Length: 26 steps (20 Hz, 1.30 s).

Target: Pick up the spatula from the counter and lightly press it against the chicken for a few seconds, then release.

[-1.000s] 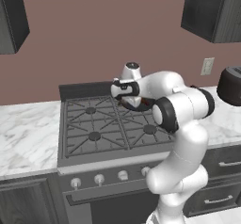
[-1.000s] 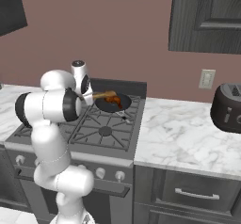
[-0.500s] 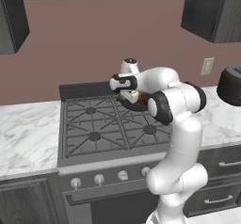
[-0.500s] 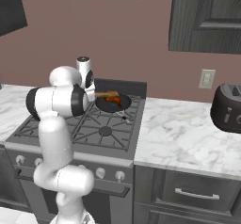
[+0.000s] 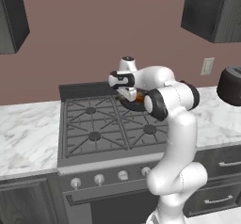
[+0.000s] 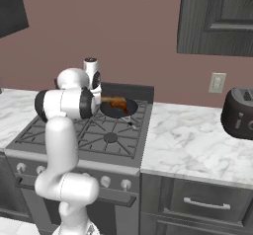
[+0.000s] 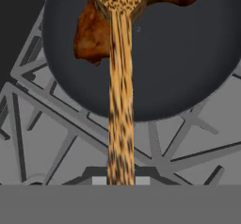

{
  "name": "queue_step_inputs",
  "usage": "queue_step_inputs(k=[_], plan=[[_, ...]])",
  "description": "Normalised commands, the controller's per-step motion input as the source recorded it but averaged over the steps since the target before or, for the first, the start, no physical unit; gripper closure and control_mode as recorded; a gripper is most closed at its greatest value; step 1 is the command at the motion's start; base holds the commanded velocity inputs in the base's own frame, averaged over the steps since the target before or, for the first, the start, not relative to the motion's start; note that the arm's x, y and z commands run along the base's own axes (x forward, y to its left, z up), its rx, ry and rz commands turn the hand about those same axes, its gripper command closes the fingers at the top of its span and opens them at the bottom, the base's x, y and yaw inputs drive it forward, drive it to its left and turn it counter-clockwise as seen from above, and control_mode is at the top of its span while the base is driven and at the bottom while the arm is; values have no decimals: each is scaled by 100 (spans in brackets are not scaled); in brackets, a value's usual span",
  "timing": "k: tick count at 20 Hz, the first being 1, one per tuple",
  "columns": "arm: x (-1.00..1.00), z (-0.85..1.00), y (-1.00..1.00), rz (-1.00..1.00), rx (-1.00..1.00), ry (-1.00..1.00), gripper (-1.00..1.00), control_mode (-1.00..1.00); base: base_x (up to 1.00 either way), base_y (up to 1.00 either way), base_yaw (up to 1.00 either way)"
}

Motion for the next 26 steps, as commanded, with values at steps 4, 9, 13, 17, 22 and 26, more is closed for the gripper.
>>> queue_step_inputs(k=[4,9,13,17,22,26], plan=[[12,-17,0,-2,0,5,100,-100,0,0,0],[28,-3,0,-2,0,3,100,-100,0,0,0],[36,0,0,-1,0,2,100,-100,0,0,0],[33,-6,0,-1,0,5,100,-100,0,0,0],[30,-12,0,-1,0,7,100,-100,0,0,0],[15,-13,0,-1,0,7,100,-100,0,0,0]])
